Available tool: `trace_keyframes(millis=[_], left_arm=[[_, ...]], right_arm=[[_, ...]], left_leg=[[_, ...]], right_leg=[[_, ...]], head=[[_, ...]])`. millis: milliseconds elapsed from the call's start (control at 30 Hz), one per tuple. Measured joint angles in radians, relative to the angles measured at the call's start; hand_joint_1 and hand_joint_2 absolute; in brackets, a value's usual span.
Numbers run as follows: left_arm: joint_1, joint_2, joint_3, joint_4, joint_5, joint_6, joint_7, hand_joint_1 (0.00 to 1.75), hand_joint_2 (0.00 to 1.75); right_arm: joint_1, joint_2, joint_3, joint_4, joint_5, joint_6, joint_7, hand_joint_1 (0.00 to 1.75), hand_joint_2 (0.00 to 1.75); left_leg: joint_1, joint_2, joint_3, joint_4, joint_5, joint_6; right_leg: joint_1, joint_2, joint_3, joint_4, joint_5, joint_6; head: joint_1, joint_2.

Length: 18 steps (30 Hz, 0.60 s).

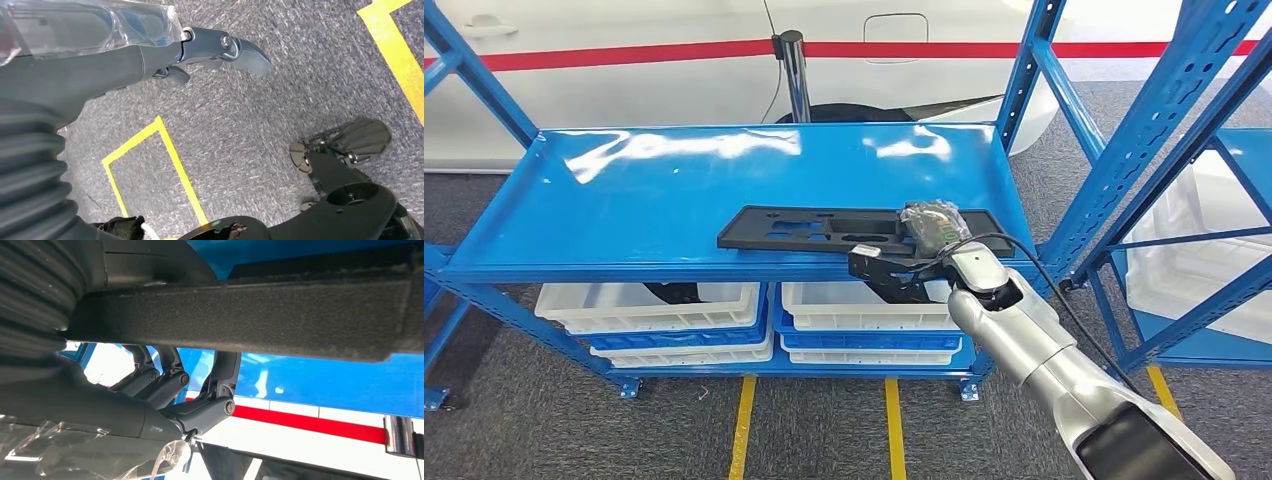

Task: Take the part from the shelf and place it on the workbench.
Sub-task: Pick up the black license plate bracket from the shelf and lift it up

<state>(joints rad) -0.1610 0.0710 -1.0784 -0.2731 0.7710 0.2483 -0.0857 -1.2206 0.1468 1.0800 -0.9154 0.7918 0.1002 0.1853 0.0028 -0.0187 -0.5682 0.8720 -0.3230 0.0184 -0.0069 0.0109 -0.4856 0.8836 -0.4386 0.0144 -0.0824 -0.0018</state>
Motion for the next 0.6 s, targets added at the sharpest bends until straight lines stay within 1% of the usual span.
trace_keyframes(millis=[433,600], left_arm=[[-0.008,0.000,0.000,0.000,-0.027,0.019,0.014,0.00,1.75],[-0.009,0.000,0.000,0.000,-0.039,0.025,0.018,0.00,1.75]], right_arm=[[0.031,-0.032,0.000,-0.059,0.052,-0.027,0.006,1.75,1.75],[0.053,-0.049,0.000,-0.088,0.087,-0.057,0.009,1.75,1.75]], left_leg=[[0.000,0.000,0.001,0.000,0.000,0.000],[0.000,0.001,0.001,0.000,0.000,0.000]], right_leg=[[0.000,0.000,0.000,0.000,0.000,0.000],[0.000,0.000,0.000,0.000,0.000,0.000]], head=[[0.000,0.000],[0.000,0.000]])
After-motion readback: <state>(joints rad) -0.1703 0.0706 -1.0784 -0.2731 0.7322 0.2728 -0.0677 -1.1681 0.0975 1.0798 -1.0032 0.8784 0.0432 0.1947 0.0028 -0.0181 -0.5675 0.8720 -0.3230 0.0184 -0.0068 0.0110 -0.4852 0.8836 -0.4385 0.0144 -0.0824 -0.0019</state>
